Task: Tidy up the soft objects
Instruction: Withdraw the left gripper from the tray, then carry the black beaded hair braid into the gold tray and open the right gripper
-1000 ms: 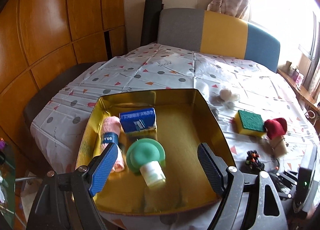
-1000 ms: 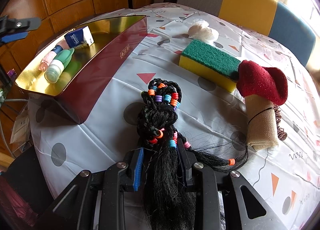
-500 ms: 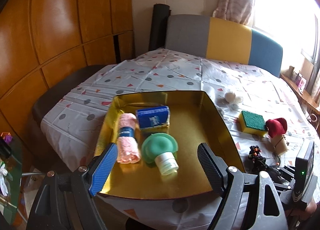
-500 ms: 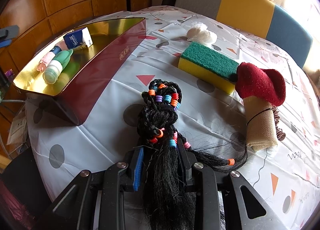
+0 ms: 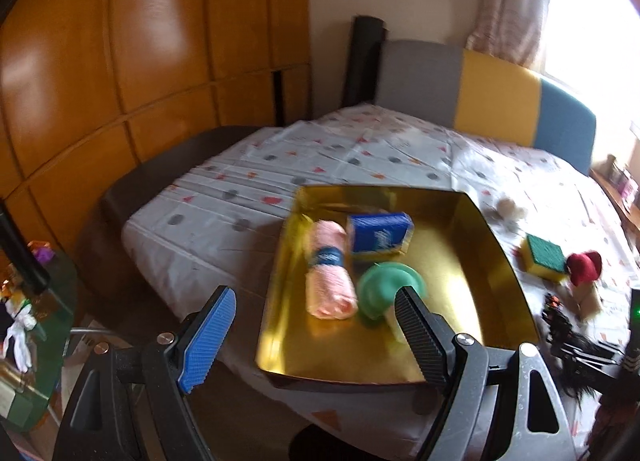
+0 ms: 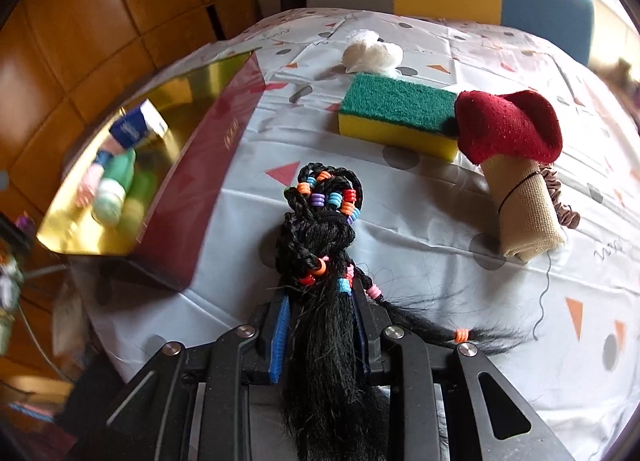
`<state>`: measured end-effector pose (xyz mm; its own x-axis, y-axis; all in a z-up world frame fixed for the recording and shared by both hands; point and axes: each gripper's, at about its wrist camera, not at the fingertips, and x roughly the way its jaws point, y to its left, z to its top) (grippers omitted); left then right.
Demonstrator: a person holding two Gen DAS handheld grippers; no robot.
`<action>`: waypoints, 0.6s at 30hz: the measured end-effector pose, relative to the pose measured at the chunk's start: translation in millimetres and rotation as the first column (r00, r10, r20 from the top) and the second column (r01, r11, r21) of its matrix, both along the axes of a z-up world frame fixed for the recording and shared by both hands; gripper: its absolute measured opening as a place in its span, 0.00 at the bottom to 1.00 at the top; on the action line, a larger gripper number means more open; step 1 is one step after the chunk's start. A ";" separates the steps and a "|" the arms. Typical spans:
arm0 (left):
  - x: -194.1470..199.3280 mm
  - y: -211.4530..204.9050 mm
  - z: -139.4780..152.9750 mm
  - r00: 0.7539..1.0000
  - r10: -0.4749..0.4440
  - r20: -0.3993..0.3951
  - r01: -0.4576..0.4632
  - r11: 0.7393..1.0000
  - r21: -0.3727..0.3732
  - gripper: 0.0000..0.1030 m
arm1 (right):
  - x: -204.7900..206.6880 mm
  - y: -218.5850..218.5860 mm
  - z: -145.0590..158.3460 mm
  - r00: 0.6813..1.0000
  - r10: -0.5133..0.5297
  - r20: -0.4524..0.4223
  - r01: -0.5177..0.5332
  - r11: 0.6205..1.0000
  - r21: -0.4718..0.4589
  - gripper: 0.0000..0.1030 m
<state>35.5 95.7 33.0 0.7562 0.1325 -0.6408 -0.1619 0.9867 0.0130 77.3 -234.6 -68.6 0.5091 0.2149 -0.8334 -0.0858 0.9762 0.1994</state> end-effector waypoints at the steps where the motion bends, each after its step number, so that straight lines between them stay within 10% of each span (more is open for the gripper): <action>1: -2.1 5.9 3.2 0.999 0.028 0.017 -0.028 1.000 0.006 0.81 | -0.1 1.1 3.2 1.000 -0.006 0.005 0.005 1.000 0.006 0.26; 18: -23.9 77.8 23.8 0.962 0.250 0.111 -0.252 0.968 0.005 0.81 | 36.2 80.6 91.9 0.978 0.098 0.184 -0.116 0.989 0.092 0.26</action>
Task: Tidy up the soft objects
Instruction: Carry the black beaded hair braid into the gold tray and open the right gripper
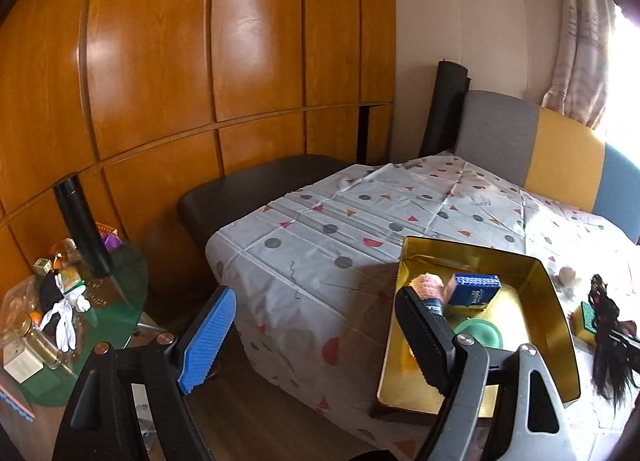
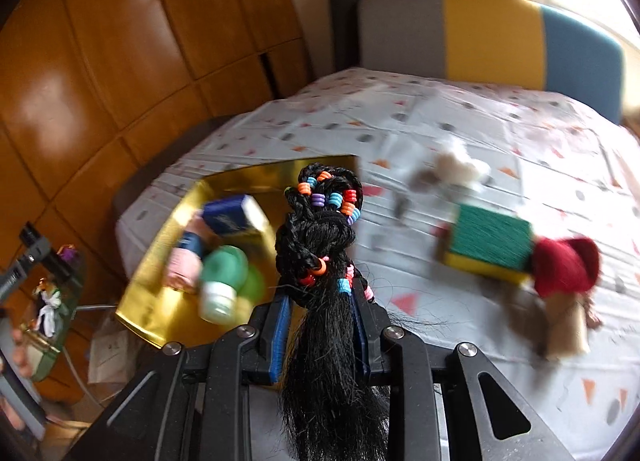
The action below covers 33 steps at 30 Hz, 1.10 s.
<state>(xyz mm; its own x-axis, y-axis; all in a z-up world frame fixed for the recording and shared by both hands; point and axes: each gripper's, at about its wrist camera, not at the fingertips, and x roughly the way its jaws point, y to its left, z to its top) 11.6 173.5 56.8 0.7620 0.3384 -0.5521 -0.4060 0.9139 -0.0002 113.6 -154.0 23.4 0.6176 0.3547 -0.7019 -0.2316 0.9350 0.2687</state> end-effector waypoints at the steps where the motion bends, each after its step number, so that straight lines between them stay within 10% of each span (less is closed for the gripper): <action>1: -0.7 2.0 -0.1 1.000 0.004 -0.001 -0.004 1.000 0.000 0.81 | 4.9 8.2 1.0 1.000 0.016 -0.005 -0.016 1.000 0.008 0.26; 33: 4.2 25.1 -24.9 0.997 0.039 -0.066 -0.041 0.999 -0.035 0.81 | 118.8 118.7 -56.6 0.983 0.004 -0.185 -0.025 0.994 -0.110 0.34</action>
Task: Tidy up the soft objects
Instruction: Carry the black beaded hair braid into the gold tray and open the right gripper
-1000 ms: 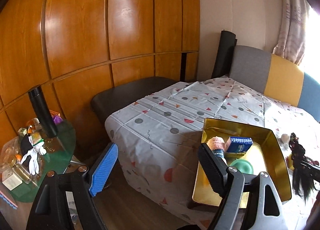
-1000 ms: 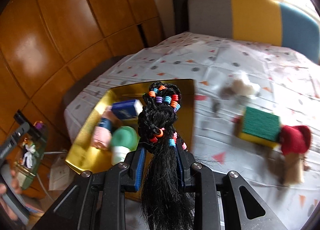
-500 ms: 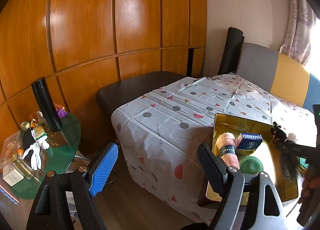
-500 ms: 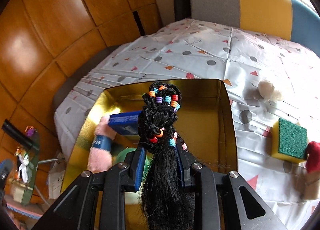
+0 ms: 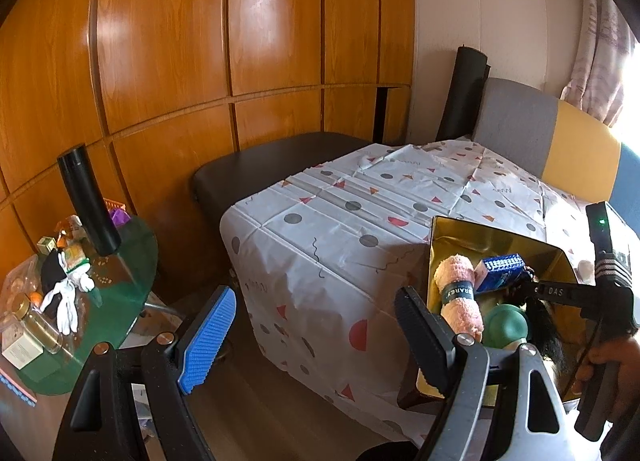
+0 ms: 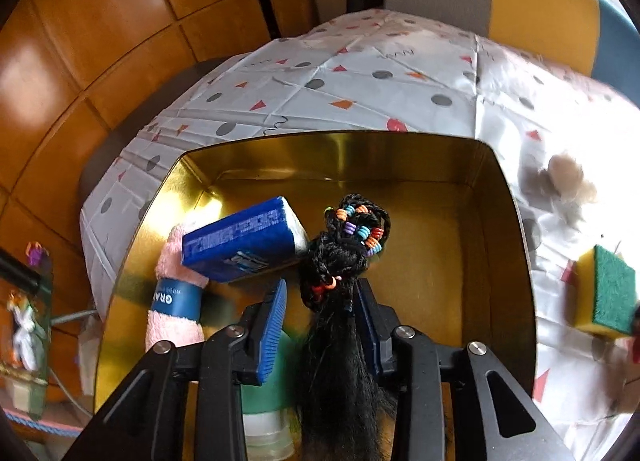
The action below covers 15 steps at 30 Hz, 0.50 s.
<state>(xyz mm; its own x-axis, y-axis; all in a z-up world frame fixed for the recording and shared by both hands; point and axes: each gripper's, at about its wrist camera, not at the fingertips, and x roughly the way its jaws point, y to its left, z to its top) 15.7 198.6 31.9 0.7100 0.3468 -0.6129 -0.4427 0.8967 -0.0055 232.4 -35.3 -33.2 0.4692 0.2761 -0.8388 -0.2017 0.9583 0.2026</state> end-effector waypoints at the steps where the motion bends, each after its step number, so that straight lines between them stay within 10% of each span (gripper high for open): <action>1: 0.7 -0.8 -1.9 1.000 -0.005 -0.005 0.005 1.000 -0.006 0.81 | -2.7 -0.7 1.1 1.000 0.006 0.007 -0.006 1.000 -0.004 0.34; 15: 7.1 -30.7 -11.0 0.994 -0.094 -0.047 0.094 0.996 -0.012 0.81 | -54.9 -26.5 23.1 0.986 0.029 0.166 -0.012 0.995 -0.101 0.41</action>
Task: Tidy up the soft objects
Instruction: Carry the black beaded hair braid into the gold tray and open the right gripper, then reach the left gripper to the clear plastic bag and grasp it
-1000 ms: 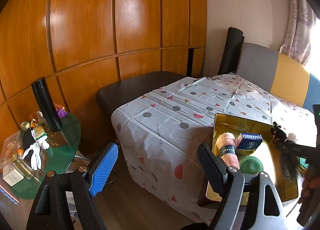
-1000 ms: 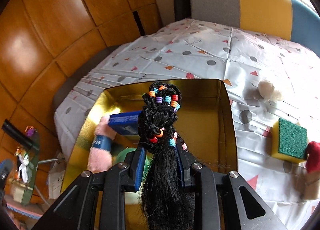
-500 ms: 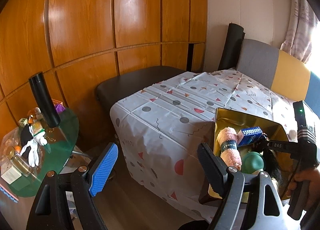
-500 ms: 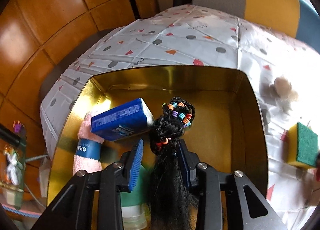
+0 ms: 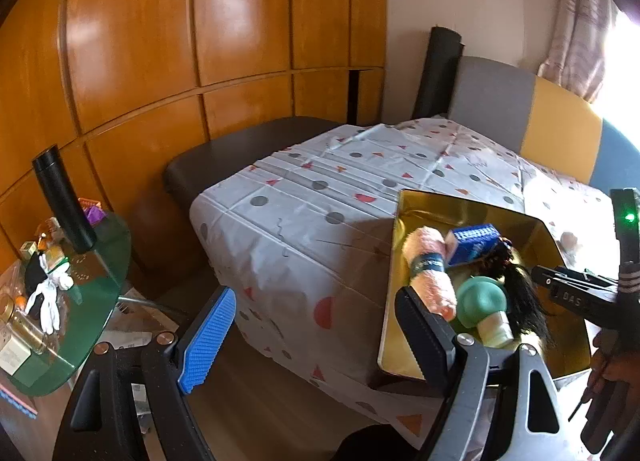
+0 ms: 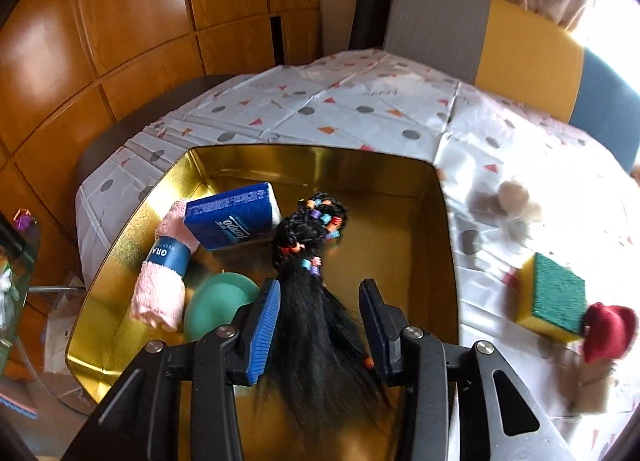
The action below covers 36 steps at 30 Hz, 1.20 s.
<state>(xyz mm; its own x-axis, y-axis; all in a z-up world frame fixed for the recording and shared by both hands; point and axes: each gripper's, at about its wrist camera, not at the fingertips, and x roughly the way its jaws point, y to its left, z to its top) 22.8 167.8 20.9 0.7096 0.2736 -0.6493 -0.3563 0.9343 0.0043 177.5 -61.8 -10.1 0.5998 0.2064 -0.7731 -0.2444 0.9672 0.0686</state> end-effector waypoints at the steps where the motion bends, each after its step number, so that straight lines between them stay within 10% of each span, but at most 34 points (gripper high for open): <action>1: 0.6 -4.0 0.2 1.000 -0.009 -0.002 0.009 1.000 0.000 0.81 | -3.3 -2.4 1.7 1.000 -0.001 0.008 0.001 1.000 0.000 0.42; 36: 26.3 -142.1 20.7 0.955 -0.296 -0.033 0.297 0.951 0.080 0.81 | -119.5 -121.9 76.1 0.953 -0.111 0.281 0.141 0.986 -0.091 0.52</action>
